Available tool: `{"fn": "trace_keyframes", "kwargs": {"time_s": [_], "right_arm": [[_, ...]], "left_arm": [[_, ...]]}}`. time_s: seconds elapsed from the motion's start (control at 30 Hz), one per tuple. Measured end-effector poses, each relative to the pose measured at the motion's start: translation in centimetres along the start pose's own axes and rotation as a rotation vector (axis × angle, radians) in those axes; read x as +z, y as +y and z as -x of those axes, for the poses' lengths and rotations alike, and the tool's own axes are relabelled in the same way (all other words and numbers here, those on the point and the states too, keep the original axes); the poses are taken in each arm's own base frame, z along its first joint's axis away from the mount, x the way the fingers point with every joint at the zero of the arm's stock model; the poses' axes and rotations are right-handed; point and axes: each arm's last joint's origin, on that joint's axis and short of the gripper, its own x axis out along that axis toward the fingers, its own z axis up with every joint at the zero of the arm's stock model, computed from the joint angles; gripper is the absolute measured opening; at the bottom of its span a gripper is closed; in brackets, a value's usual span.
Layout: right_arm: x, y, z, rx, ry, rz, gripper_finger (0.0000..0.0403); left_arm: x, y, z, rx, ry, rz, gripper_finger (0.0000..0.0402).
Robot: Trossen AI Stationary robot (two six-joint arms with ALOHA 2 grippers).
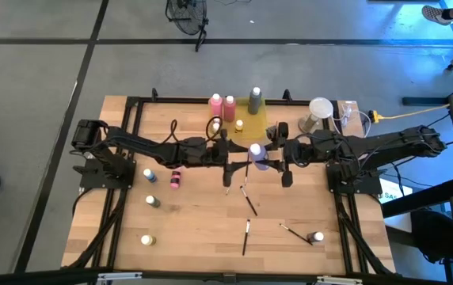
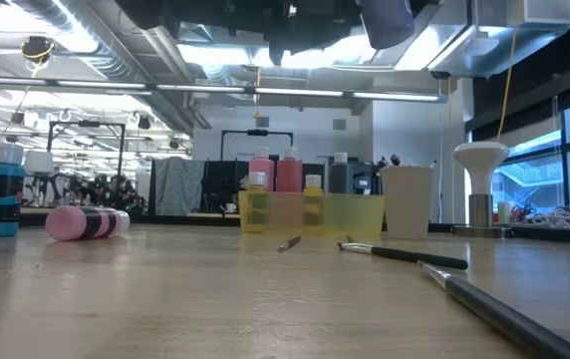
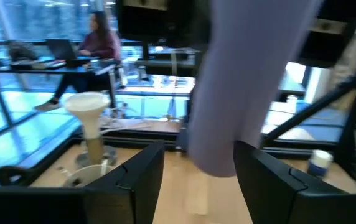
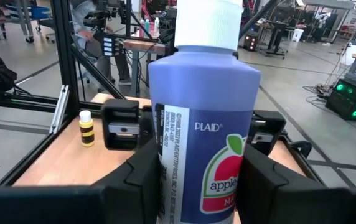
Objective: Pick & Place Paint Supplies
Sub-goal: Put the large blue paint bottle into the yellow bin
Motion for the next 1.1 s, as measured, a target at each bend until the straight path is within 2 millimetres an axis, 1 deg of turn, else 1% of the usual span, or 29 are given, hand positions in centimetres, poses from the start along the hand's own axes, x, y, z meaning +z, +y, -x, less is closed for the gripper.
{"fn": "trace_keyframes", "kwargs": {"time_s": [0.17, 0.23, 0.4, 0.57, 0.67, 0.83, 1.0, 1.1], "right_arm": [[0.0, 0.0, 0.0, 0.000, 0.001, 0.000, 0.0149], [0.0, 0.0, 0.0, 0.001, 0.005, 0.001, 0.0149], [-0.1, 0.0, 0.0, 0.001, 0.007, 0.001, 0.0149], [-0.1, 0.0, 0.0, 0.002, 0.013, 0.005, 0.0149], [-0.1, 0.0, 0.0, 0.002, 0.015, 0.006, 0.0149], [-0.2, 0.0, 0.0, 0.003, 0.025, 0.011, 0.0149], [-0.3, 0.0, 0.0, 0.003, 0.031, 0.014, 0.0149], [-0.3, 0.0, 0.0, 0.003, 0.029, 0.014, 0.0149]], "left_arm": [[0.0, 0.3, 0.0, 0.114, -0.005, 0.035, 0.0189], [0.0, 0.4, 0.0, 0.119, -0.005, 0.028, 0.0189], [0.0, -0.1, 0.0, -0.032, 0.000, -0.034, 0.0189], [0.0, -0.1, 0.0, -0.043, -0.002, -0.036, 0.0196], [0.0, -0.1, 0.0, -0.016, -0.003, -0.031, 0.0214], [0.0, -0.1, 0.0, 0.004, -0.003, -0.030, 0.0259], [0.0, -0.7, 0.1, -0.055, -0.001, -0.030, 0.0300], [0.0, -1.0, 0.1, -0.085, -0.001, -0.045, 0.0311]]}}
